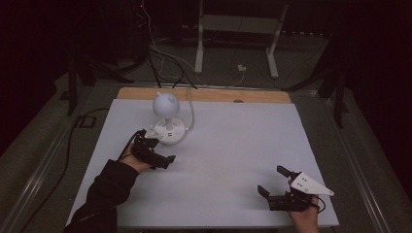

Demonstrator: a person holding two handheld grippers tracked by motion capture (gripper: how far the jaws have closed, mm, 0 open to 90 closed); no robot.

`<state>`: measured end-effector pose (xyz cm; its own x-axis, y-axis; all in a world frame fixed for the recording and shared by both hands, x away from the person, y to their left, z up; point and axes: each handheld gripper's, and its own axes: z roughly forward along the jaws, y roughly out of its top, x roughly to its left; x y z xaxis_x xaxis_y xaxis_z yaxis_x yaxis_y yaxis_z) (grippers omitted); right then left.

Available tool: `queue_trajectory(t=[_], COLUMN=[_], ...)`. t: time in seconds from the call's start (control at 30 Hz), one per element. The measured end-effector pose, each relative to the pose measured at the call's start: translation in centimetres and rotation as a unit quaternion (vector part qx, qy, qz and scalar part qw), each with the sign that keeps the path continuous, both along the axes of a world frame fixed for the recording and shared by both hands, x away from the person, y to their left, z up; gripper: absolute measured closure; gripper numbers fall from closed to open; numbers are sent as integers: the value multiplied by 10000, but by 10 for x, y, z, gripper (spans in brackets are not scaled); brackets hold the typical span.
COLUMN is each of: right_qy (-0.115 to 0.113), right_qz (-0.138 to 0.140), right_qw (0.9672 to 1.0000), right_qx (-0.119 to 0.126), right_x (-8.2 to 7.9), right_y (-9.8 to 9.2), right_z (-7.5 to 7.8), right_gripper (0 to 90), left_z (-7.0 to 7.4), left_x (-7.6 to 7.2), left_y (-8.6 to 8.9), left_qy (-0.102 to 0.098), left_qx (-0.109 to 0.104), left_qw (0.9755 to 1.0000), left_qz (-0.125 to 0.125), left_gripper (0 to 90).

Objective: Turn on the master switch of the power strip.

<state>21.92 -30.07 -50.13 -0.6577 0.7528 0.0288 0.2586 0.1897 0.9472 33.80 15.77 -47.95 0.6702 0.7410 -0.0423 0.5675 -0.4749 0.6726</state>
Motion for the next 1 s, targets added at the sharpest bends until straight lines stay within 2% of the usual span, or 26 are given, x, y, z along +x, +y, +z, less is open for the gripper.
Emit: queue_trajectory(t=[0.33, 0.37, 0.47, 0.6, 0.83, 1.0], right_qy=[-11, -7, -2, -1, 2, -1], right_qz=[1, 4, 5, 4, 7, 4], right_qw=[10000, 10000, 10000, 10000, 10000, 10000], right_qx=[-10, -15, -21, -23, -45, -31], right_x=[0, -1, -1, -1, 0, -1], right_y=[1, 1, 1, 1, 2, 1], right_z=[0, 0, 0, 0, 0, 0], right_gripper=[0, 0, 0, 0, 0, 0], left_z=[-9, -11, -15, -21, -30, -35], left_x=[-24, -27, -34, -44, -59, -68], left_y=[20, 22, 27, 31, 40, 46], left_qy=[-6, 15, 36, 50, 66, 60], left_qx=[-96, -170, -212, -173, -432, -361], left_qw=[10000, 9999, 9998, 9998, 9990, 9993], left_qz=[12, -6, 7, -17, -45, -25], left_gripper=[1, 1, 1, 2, 2, 2])
